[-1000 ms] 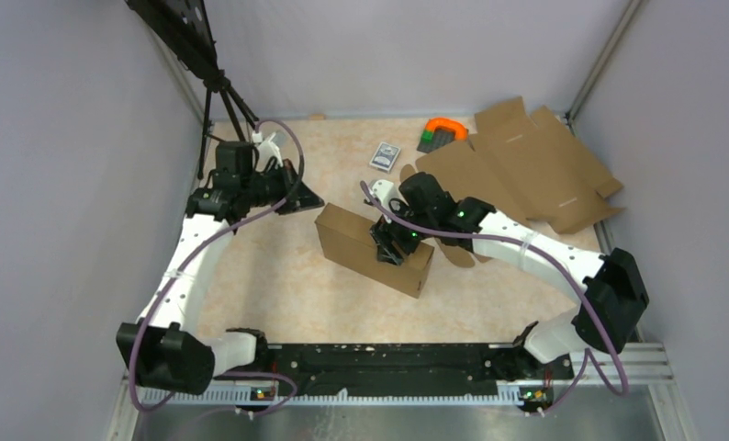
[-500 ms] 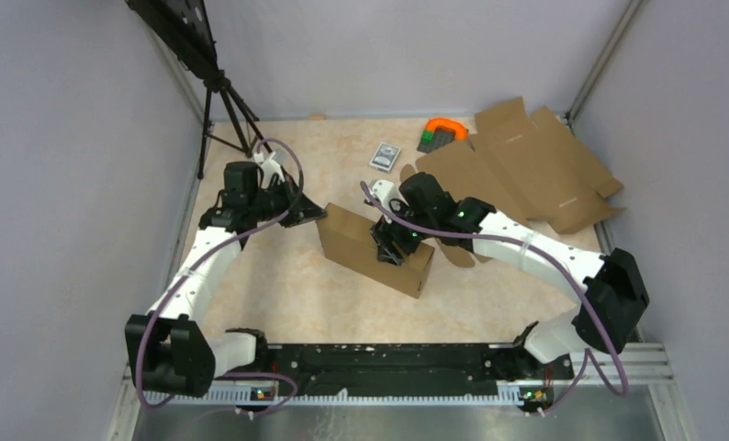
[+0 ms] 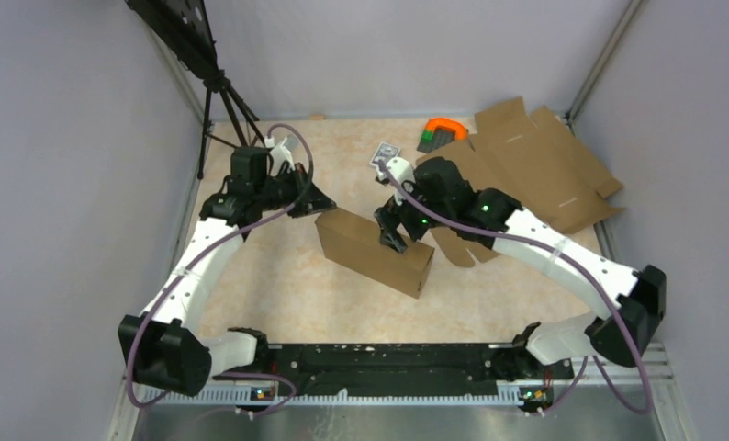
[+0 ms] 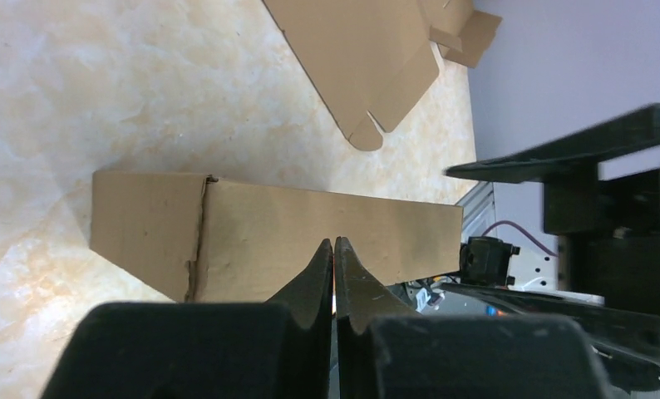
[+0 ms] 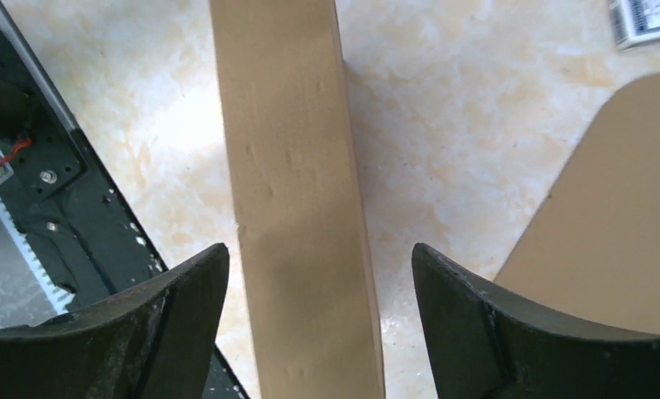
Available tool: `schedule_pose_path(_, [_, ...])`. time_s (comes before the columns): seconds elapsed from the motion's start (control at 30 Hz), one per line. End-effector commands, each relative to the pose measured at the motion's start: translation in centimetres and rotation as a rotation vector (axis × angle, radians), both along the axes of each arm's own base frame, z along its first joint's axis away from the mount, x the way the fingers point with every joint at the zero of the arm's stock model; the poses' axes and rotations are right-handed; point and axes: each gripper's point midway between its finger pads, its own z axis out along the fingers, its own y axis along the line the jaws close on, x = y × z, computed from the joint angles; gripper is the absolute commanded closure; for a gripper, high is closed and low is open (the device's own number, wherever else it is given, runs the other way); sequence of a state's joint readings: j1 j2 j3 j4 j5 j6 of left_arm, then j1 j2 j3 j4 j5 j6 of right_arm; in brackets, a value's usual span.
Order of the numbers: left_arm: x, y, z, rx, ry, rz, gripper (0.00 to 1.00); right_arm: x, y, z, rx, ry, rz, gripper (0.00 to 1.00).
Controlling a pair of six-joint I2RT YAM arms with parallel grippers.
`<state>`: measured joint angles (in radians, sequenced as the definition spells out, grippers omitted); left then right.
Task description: Fold the paper box
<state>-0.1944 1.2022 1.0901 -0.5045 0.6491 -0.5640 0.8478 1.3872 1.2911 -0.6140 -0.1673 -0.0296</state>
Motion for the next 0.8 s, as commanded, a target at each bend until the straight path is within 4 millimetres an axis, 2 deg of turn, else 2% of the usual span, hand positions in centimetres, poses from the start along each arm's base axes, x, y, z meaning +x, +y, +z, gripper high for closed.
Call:
schedule_pose_path(0.0, [0.7,-0.6,-0.6,-0.009,-0.013,0.003,1.00,-0.2,-1.1,6.7,0.168,-0.113,-0.069,0.43])
schedule_pose_path(0.07, [0.8,-0.3,-1.5,0.011,-0.004,0.016,1.00,-0.9,-1.4,6.7,0.193,-0.106,-0.073,0.83])
schedule_pose_path(0.1, [0.7,-0.2,-2.0,0.020,0.002,0.018,1.00,-1.2,-1.5,6.3,0.196,-0.093,-0.069,0.88])
schedule_pose_path(0.2, [0.3,0.3,-3.9,0.056,0.033,0.030,1.00,-2.3,-1.8,4.3,0.170,-0.025,-0.058,0.94])
schedule_pose_path(0.3, [-0.3,0.8,-6.3,0.072,0.083,0.048,1.00,-3.2,-2.4,0.9,0.136,0.054,-0.087,0.93])
schedule_pose_path(0.37, [-0.9,1.0,-8.1,0.072,0.122,0.057,1.00,-3.8,-3.0,-1.9,0.104,0.108,-0.114,1.00])
schedule_pose_path(0.47, [-1.5,1.0,-9.2,0.056,0.130,0.070,1.00,-4.5,-3.9,-4.6,0.064,0.155,-0.139,1.00])
schedule_pose_path(0.53, [-1.6,1.0,-8.7,0.055,0.116,0.070,1.00,-4.3,-4.2,-4.2,0.058,0.136,-0.153,1.00])
schedule_pose_path(0.77, [-1.6,1.4,-3.7,0.073,0.019,0.068,1.00,-2.9,-5.3,2.2,0.098,-0.017,-0.183,1.00])
